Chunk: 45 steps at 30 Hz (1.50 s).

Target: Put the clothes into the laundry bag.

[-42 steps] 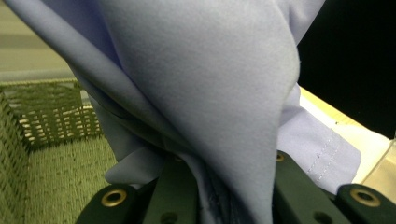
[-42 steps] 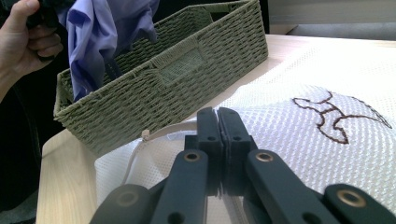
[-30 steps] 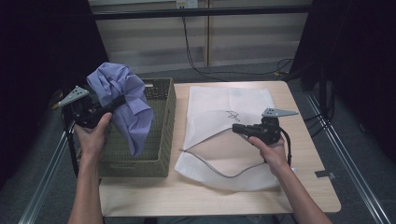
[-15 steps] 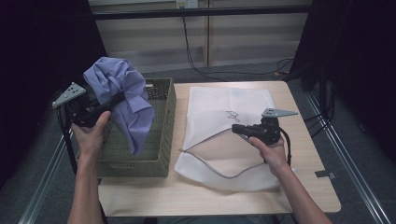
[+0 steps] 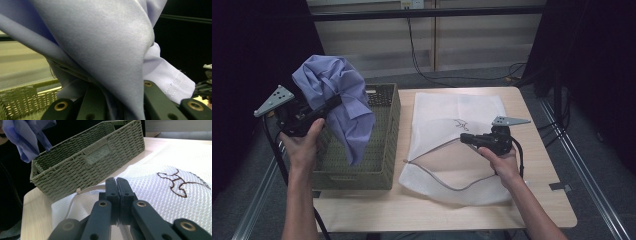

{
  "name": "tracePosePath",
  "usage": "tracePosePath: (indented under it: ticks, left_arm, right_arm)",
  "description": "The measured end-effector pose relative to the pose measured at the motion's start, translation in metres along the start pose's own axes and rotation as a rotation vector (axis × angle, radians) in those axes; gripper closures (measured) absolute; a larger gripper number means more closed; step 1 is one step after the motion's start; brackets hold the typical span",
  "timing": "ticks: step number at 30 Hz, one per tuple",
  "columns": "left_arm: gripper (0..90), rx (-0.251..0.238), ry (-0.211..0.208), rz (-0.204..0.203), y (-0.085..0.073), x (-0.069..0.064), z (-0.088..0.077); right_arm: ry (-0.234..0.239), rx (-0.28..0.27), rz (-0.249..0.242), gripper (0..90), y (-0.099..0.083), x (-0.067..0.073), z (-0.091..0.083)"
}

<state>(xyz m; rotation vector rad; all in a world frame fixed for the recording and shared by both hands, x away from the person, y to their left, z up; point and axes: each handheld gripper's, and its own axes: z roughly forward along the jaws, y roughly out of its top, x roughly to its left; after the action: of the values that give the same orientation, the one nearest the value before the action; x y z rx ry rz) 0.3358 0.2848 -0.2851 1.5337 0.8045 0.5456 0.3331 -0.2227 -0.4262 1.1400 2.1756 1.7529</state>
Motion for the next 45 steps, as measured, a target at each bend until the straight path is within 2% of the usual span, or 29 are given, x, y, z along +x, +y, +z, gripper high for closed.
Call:
tracePosePath:
  ticks: [5, 7, 10, 13, 16, 19, 20, 22, 27, 29, 33, 38, 39, 41, 45]
  left_arm:
    - [82.7, -0.005, -0.011, 0.017, 0.005, -0.008, -0.002]
    - [82.7, -0.013, -0.026, 0.017, 0.007, -0.011, -0.002]
    - [82.9, -0.020, -0.025, 0.014, 0.009, -0.015, -0.003]
    - [82.9, -0.022, -0.046, 0.039, 0.014, -0.027, -0.001]
    - [82.9, -0.026, -0.060, 0.043, 0.015, -0.033, 0.000]
    - [82.9, -0.026, -0.087, 0.061, 0.018, -0.042, 0.003]
    - [82.9, -0.026, -0.087, 0.061, 0.018, -0.042, 0.003]
    - [82.8, -0.038, -0.112, 0.056, 0.017, -0.046, 0.005]
    - [82.7, -0.016, -0.151, 0.056, 0.014, -0.059, 0.018]
    - [82.8, -0.014, -0.151, 0.060, 0.014, -0.061, 0.019]
    - [82.8, -0.006, -0.196, 0.065, 0.014, -0.071, 0.025]
    - [82.7, 0.009, -0.218, 0.076, 0.014, -0.078, 0.028]
    - [82.7, 0.001, -0.241, 0.074, 0.014, -0.081, 0.030]
    - [82.8, 0.012, -0.244, 0.086, 0.014, -0.083, 0.031]
    - [82.7, 0.022, -0.284, 0.090, 0.012, -0.094, 0.038]
  right_arm:
    - [-0.002, 0.004, -0.002, 88.9, 0.000, 0.000, 0.001]
    - [-0.001, 0.006, -0.003, 88.9, 0.000, 0.000, 0.001]
    - [0.000, 0.007, -0.002, 88.9, -0.001, 0.001, 0.001]
    - [0.002, 0.014, -0.001, 89.0, -0.001, 0.001, 0.002]
    - [0.002, 0.016, -0.003, 89.0, -0.002, 0.001, 0.003]
    - [0.002, 0.016, -0.004, 89.0, -0.002, 0.001, 0.003]
    - [0.002, 0.016, -0.004, 89.0, -0.002, 0.001, 0.003]
    - [0.004, 0.017, -0.002, 89.0, -0.002, 0.001, 0.003]
    - [0.006, 0.018, 0.000, 89.0, -0.002, 0.001, 0.004]
    - [0.007, 0.017, -0.001, 89.0, -0.002, 0.001, 0.004]
    - [0.007, 0.018, -0.001, 89.0, -0.002, 0.001, 0.004]
    - [0.010, 0.019, 0.000, 89.0, -0.002, 0.001, 0.004]
    - [0.009, 0.018, -0.001, 88.9, -0.002, 0.001, 0.004]
    - [0.008, 0.018, -0.001, 89.0, -0.002, 0.001, 0.004]
    - [0.006, 0.017, 0.000, 89.0, -0.002, 0.001, 0.004]
